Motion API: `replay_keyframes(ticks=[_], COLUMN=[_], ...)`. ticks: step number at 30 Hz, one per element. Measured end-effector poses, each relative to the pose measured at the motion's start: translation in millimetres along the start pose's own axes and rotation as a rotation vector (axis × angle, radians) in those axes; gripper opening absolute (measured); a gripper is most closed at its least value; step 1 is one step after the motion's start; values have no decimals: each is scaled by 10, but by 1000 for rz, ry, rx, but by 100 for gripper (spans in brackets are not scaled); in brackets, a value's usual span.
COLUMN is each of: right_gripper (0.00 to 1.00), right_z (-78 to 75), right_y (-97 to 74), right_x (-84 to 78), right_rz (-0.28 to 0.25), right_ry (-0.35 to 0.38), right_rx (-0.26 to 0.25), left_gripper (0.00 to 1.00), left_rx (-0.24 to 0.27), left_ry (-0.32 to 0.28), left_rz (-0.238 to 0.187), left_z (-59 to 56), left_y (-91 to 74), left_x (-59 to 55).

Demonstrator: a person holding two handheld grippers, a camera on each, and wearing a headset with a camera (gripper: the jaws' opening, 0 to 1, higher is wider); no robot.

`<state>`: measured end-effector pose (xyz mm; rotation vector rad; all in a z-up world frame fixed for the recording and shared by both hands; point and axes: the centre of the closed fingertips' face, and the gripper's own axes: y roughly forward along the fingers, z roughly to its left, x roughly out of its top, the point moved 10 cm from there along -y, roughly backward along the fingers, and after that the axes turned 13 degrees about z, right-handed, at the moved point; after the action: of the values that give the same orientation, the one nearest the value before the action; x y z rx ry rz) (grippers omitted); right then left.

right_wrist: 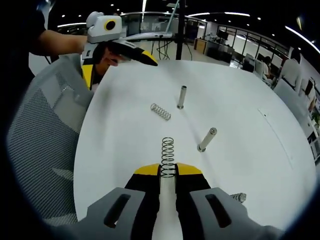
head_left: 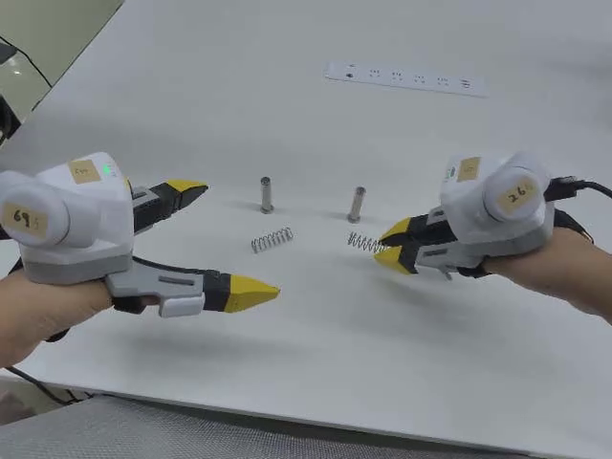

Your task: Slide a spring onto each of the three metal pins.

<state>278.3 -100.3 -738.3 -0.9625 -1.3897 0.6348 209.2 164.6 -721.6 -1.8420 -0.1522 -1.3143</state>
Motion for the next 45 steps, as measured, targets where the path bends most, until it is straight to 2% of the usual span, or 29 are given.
replay_keyframes(ticks=[9, 20, 28, 38, 45], right_gripper=[8, 8, 8, 8, 8], right_z=[101, 194, 247, 249, 264], right_y=[-89, -149, -184, -235, -266], right_x=[-40, 36, 84, 130, 176], right_rz=[3, -17, -29, -53, -68], right_ry=[-40, -87, -112, -145, -175], right_rx=[17, 38, 55, 67, 72], left_gripper=[89, 82, 67, 39, 30], left_rx=[-64, -146, -222, -296, -331], left_ry=[17, 73, 118, 166, 174], left_rz=[11, 34, 55, 68, 63], left_z=[-123, -241, -308, -328, -369], left_y=[135, 288, 398, 513, 577], left_x=[49, 132, 198, 272, 323])
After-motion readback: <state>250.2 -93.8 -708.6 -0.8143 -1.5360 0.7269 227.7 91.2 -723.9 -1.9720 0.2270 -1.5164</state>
